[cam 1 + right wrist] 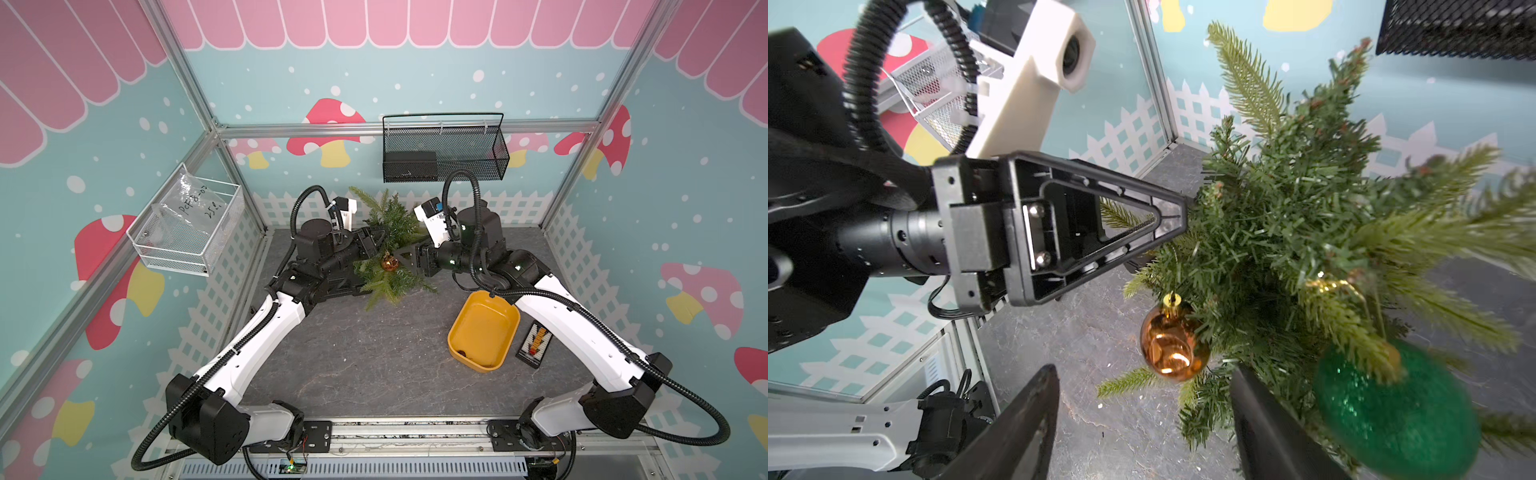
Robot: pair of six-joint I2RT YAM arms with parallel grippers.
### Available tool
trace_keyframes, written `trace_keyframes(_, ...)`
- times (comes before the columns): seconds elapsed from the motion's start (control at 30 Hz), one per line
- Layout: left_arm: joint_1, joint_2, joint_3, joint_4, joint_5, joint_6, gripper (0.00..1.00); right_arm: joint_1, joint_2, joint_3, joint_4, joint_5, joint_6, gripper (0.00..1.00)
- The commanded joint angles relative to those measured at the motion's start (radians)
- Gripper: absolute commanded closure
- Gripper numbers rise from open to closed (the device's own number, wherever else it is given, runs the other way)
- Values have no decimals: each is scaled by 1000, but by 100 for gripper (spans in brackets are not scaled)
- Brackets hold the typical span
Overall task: Decorate the small christmas tree with ornaments
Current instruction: Hang an ornament on the christmas tree.
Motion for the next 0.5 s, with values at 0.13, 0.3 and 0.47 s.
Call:
trace_keyframes(0.13,-4,-69,-11,-15,-21,6,48,-26,-117,-82,42,88,27,34)
trace_keyframes(0.3,-3,-106,-32,-17,-12,0,44,-78,-233,-181,47,167,69,33)
trace_keyframes(0.47,-5,-170,-76,-23,-9,-4,41,-214,-360,-345,54,225,160,32)
